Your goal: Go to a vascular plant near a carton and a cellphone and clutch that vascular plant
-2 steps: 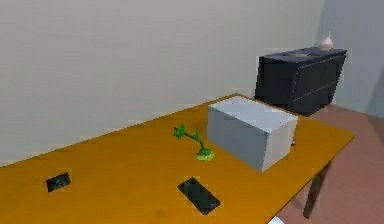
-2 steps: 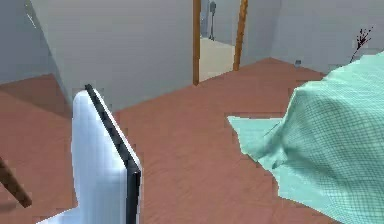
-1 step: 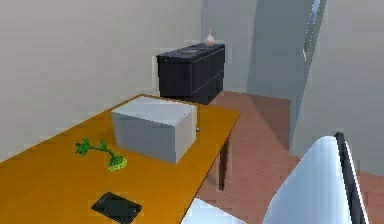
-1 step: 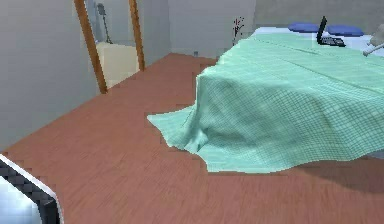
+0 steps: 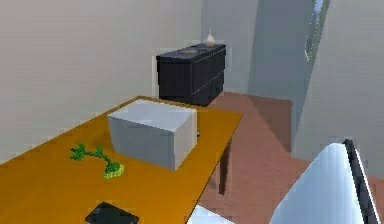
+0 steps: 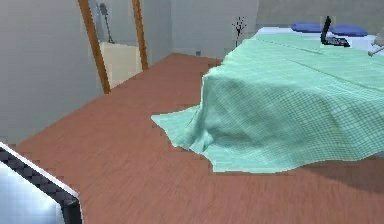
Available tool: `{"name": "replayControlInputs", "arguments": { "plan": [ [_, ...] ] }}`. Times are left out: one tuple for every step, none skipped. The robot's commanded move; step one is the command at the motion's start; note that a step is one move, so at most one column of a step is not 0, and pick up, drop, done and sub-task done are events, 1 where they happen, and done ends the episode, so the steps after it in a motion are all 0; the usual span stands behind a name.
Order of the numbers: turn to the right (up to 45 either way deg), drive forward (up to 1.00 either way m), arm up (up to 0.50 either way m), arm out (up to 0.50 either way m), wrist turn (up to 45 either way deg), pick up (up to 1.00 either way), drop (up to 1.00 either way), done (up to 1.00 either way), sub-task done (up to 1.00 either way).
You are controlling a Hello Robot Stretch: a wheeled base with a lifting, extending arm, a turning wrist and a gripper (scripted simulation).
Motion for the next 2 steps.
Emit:
{"name": "replayControlInputs", "arguments": {
  "plan": [
    [-45.0, 0.00, 0.00, 0.00, 0.0, 0.00, 0.00, 0.00, 0.00],
    [-45.0, 0.00, 0.00, 0.00, 0.0, 0.00, 0.00, 0.00, 0.00]
  ]
}}
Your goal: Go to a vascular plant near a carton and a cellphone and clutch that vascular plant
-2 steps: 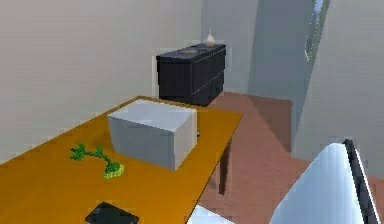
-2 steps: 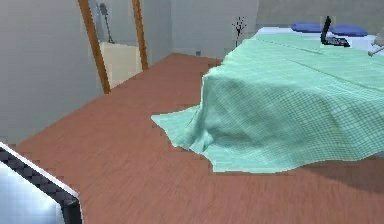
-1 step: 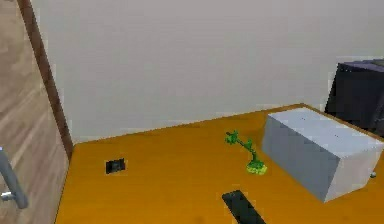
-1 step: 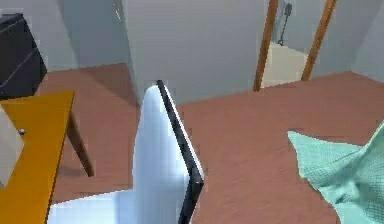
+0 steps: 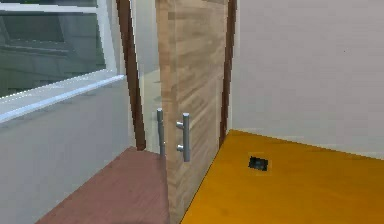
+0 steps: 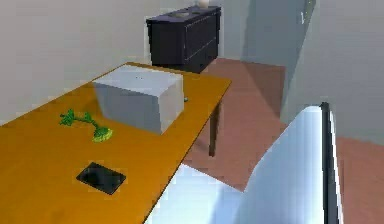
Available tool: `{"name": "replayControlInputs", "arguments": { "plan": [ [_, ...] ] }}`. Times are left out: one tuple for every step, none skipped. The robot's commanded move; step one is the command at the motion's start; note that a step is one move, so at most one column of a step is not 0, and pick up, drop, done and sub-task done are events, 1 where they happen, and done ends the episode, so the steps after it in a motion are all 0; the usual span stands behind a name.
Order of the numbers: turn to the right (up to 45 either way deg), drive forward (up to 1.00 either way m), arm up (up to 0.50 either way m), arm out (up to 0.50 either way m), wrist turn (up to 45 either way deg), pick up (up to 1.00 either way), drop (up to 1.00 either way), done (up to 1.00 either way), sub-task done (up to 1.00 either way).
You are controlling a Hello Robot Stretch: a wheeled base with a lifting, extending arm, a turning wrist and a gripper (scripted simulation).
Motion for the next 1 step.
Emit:
{"name": "replayControlInputs", "arguments": {
  "plan": [
    [-30.0, 0.00, 0.00, 0.00, 0.0, 0.00, 0.00, 0.00, 0.00]
  ]
}}
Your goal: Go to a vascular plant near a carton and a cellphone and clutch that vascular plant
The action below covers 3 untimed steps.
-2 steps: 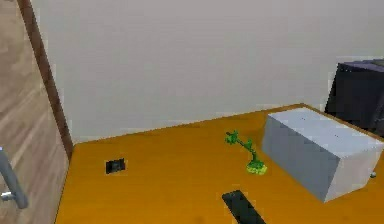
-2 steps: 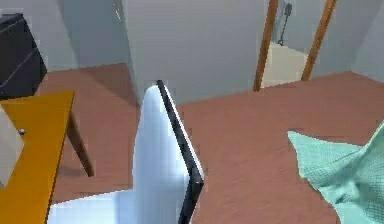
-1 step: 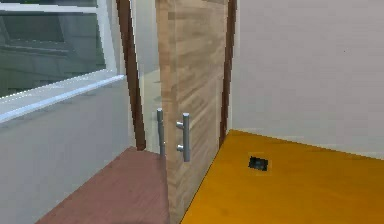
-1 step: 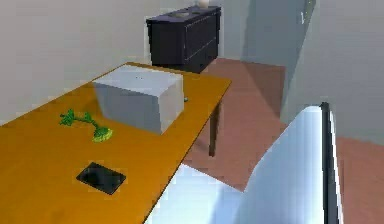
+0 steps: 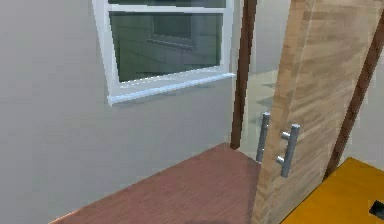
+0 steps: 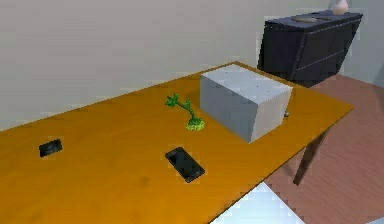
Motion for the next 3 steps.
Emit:
{"name": "replayControlInputs", "arguments": {
  "plan": [
    [0.0, 0.00, 0.50, 0.00, 0.0, 0.00, 0.00, 0.00, 0.00],
    [0.0, 0.00, 0.38, 0.00, 0.0, 0.00, 0.00, 0.00, 0.00],
    [0.0, 0.00, 0.00, 0.50, 0.0, 0.00, 0.00, 0.00, 0.00]
  ]
}}
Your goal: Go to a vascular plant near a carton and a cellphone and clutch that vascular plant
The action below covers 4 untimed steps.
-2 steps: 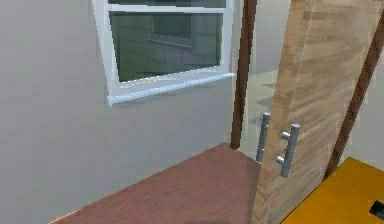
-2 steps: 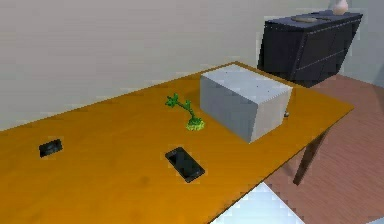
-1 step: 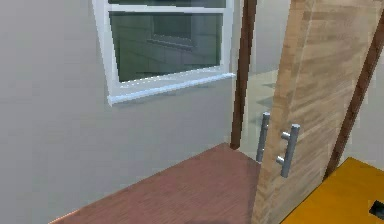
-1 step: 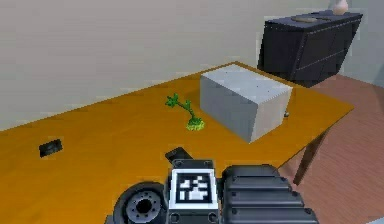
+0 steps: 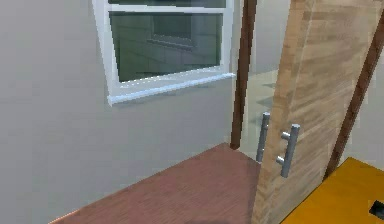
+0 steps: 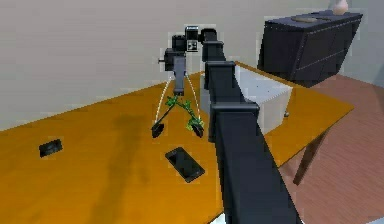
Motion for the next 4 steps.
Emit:
{"name": "replayControlInputs", "arguments": {
  "plan": [
    [0.0, 0.00, 0.00, 0.00, 45.0, 0.00, 0.00, 0.00, 0.00],
    [0.0, 0.00, 0.00, 0.00, 45.0, 0.00, 0.00, 0.00, 0.00],
    [0.0, 0.00, 0.00, 0.00, 45.0, 0.00, 0.00, 0.00, 0.00],
    [0.0, 0.00, 0.00, 0.00, 45.0, 0.00, 0.00, 0.00, 0.00]
  ]
}}
